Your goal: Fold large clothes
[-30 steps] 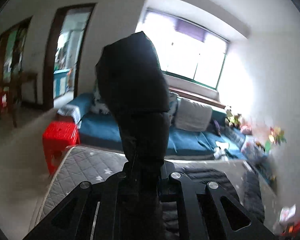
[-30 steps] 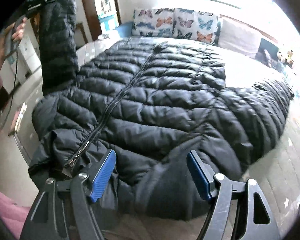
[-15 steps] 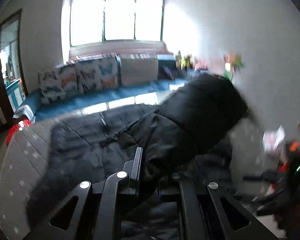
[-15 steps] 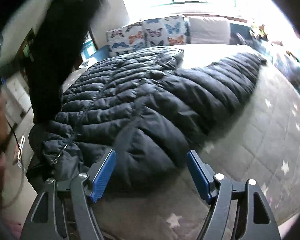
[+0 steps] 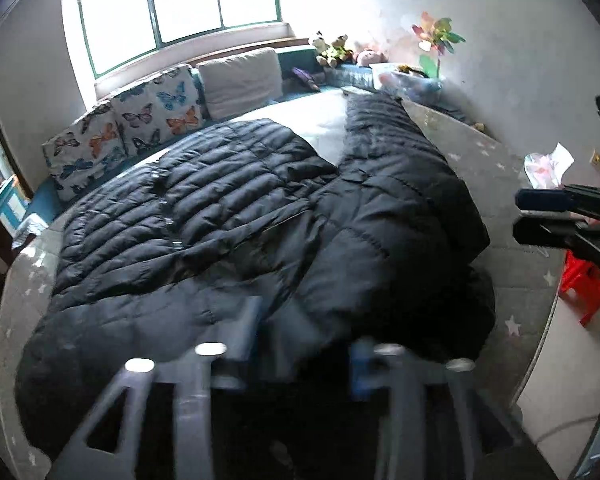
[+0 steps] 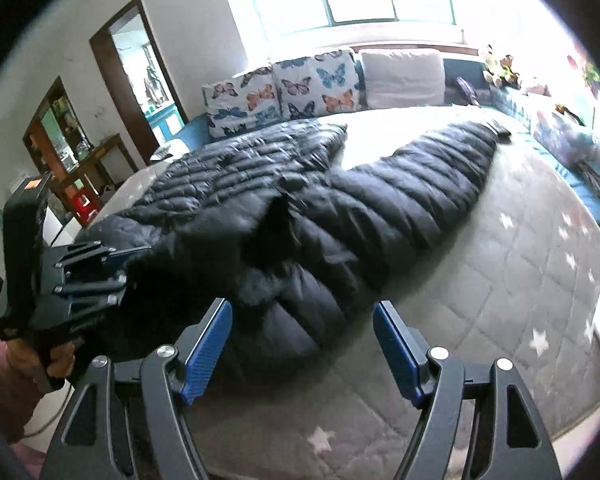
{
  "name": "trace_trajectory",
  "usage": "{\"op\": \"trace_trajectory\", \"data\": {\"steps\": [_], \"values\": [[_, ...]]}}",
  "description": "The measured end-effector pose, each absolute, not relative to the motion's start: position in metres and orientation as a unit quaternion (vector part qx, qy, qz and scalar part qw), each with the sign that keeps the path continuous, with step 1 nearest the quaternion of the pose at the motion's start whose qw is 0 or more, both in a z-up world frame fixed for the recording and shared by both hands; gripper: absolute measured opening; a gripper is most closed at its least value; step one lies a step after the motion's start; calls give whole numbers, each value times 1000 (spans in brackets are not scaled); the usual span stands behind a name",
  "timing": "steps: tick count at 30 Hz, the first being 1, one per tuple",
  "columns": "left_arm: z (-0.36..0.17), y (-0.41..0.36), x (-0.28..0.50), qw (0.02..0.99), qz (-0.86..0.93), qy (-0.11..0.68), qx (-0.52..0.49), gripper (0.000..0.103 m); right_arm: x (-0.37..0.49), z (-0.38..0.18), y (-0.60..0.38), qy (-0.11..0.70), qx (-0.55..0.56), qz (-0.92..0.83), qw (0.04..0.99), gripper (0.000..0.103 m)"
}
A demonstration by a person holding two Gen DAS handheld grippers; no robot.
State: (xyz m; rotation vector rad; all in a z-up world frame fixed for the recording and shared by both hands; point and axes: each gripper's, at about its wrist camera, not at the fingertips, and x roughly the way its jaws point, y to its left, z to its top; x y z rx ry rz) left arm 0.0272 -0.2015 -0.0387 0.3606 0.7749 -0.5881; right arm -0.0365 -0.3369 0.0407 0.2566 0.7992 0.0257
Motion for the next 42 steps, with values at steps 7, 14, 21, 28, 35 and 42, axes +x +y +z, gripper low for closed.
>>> {"op": "trace_trajectory", "data": {"steps": [7, 14, 21, 28, 35, 42], "values": [[53, -122, 9, 873, -315, 349, 132, 103, -5, 47, -317, 384, 138, 55, 911, 80], [113, -6, 52, 918, -218, 319, 85, 103, 21, 67, -291, 371, 94, 66, 921, 80], [106, 109, 148, 911, -136, 391, -2, 76, 64, 67, -249, 379, 53, 104, 918, 80], [34, 109, 144, 878, -165, 448, 23, 59, 85, 34, -235, 421, 45, 104, 900, 80], [0, 92, 94, 884, -164, 427, 99, 60, 65, -3, -249, 460, 9, 85, 884, 80], [4, 82, 95, 882, -148, 433, 110, 63, 59, -11, -259, 465, 4, 93, 880, 80]]}}
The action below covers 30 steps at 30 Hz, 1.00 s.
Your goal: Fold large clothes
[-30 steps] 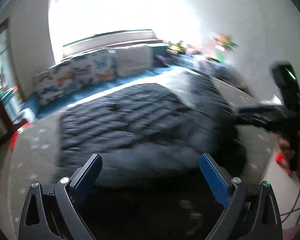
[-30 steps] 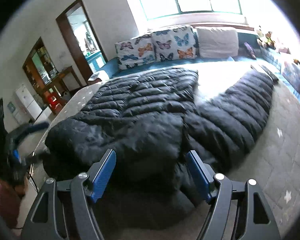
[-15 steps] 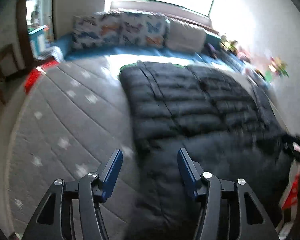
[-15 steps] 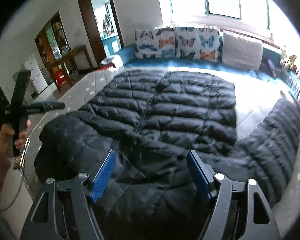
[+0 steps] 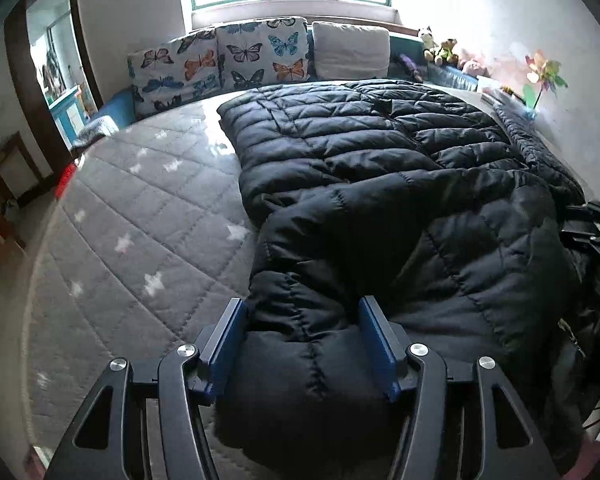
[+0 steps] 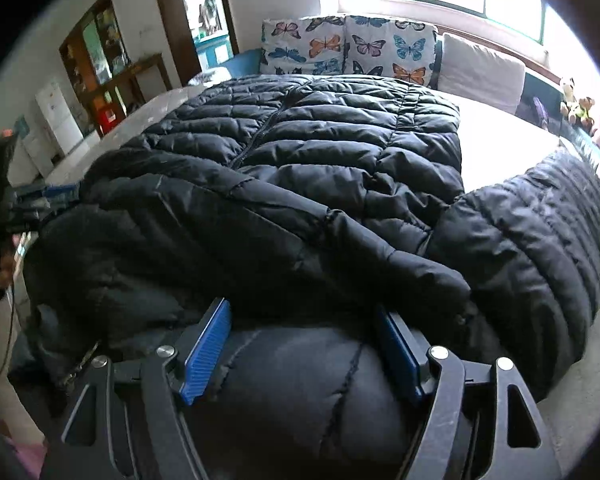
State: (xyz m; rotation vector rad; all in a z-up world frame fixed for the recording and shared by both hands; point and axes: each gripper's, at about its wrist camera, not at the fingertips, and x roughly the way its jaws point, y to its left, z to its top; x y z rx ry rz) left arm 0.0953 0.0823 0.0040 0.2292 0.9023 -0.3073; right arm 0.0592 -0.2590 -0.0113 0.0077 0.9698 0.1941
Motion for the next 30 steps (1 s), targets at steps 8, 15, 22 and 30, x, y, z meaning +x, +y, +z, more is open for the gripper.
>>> {"op": "trace_trajectory", "data": {"steps": [8, 15, 22, 30], "values": [[64, 28, 89, 895, -197, 378, 131, 60, 57, 37, -270, 424, 30, 94, 900, 80], [25, -53, 99, 856, -266, 416, 150, 58, 49, 23, -253, 425, 41, 132, 894, 80], [-5, -84, 98, 848, -254, 425, 188, 57, 47, -12, -270, 448, 56, 133, 883, 80], [-12, -84, 102, 849, -245, 432, 180, 57, 42, -11, -286, 443, 63, 149, 882, 79]]}}
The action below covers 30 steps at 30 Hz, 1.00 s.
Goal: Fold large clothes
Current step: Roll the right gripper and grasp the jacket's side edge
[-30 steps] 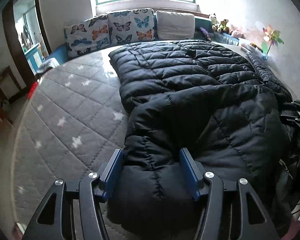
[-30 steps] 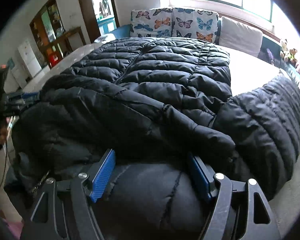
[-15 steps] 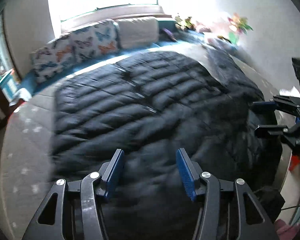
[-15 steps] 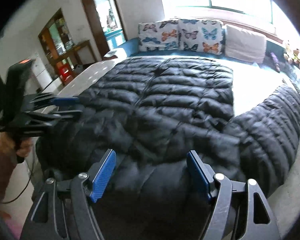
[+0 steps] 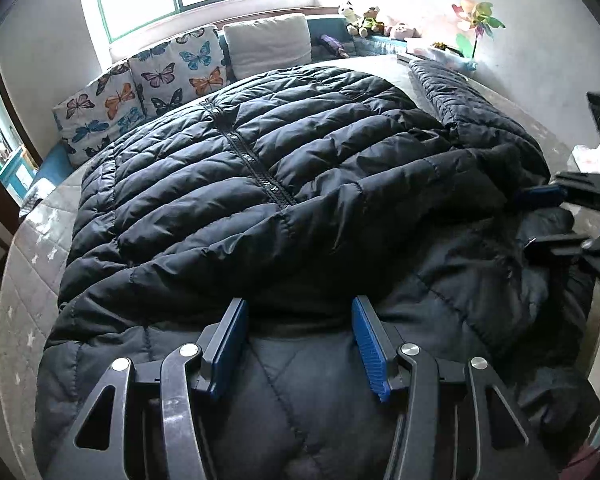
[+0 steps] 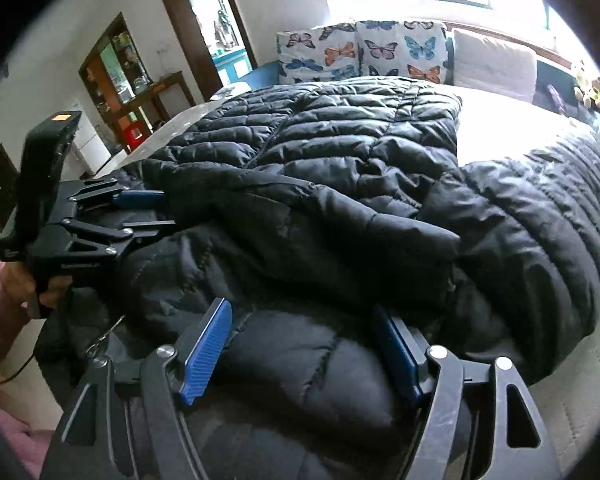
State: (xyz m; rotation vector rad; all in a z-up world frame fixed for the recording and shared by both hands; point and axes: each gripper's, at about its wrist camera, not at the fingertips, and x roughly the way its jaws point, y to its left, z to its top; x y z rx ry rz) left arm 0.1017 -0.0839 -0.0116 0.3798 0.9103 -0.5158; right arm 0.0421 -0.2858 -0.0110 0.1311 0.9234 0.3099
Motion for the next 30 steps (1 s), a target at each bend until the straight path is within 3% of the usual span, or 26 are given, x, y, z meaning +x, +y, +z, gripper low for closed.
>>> {"op": "trace_trajectory", "data": {"steps": [10, 17, 23, 30], "values": [[1, -89, 107, 845, -230, 452, 169, 60, 30, 34, -414, 411, 157, 64, 896, 79], [18, -97, 104, 844, -234, 458, 154, 62, 53, -4, -522, 428, 279, -8, 860, 79], [38, -118, 96, 844, -263, 438, 163, 64, 67, -41, -559, 403, 391, 12, 827, 79], [45, -164, 98, 815, -333, 445, 165, 64, 100, -47, -580, 370, 436, 43, 819, 79]]}}
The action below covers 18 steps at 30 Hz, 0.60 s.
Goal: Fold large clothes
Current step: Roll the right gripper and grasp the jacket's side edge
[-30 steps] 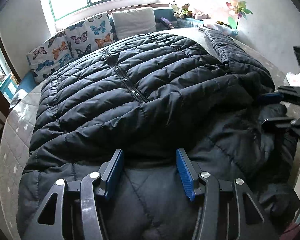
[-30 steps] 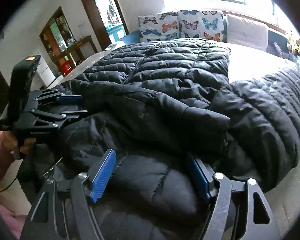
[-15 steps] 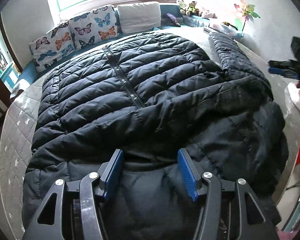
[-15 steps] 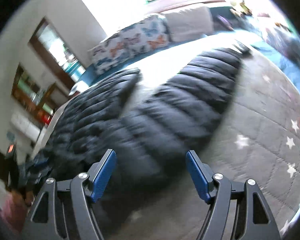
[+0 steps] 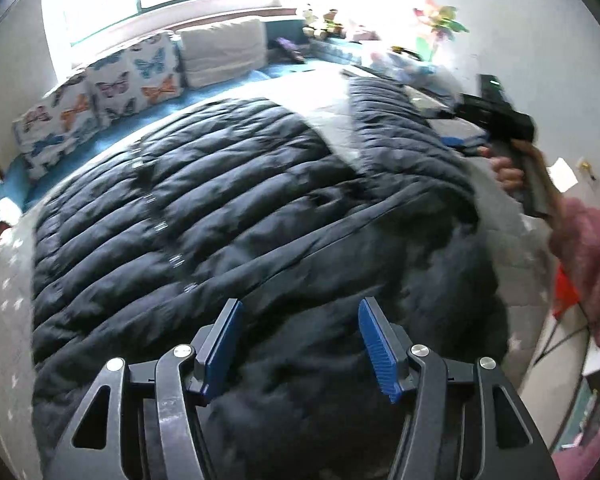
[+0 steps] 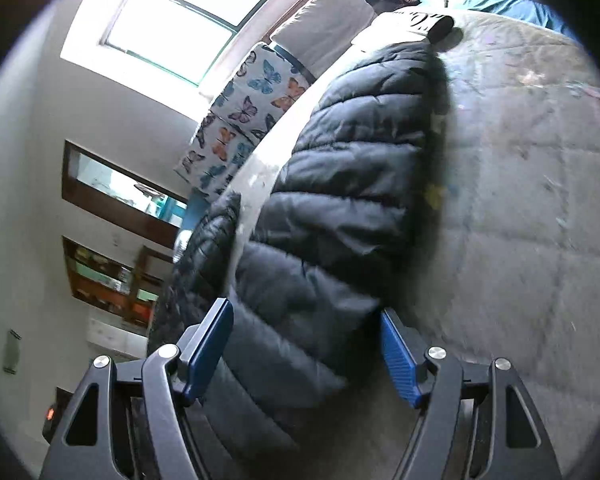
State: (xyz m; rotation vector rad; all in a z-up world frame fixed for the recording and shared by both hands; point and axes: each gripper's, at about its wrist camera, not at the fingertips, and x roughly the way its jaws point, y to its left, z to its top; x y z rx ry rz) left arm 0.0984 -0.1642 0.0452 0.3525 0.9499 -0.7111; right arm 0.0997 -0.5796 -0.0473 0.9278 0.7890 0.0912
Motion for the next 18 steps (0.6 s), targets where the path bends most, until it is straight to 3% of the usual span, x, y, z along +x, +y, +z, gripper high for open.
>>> {"op": "trace_trajectory", "data": {"steps": [5, 7, 9, 12, 18], "values": [[42, -197, 108, 797, -365, 454, 161, 64, 121, -47, -584, 365, 431, 55, 823, 76], [38, -209, 112, 793, -372, 456, 158, 64, 127, -50, -584, 365, 436, 55, 821, 62], [34, -218, 113, 792, -370, 459, 157, 64, 123, -53, -589, 368, 445, 47, 815, 37], [32, -230, 115, 789, -377, 462, 151, 64, 115, -48, -589, 353, 453, 48, 817, 22], [36, -239, 105, 786, -406, 444, 142, 63, 101, 2, -580, 317, 415, 46, 852, 14]]}}
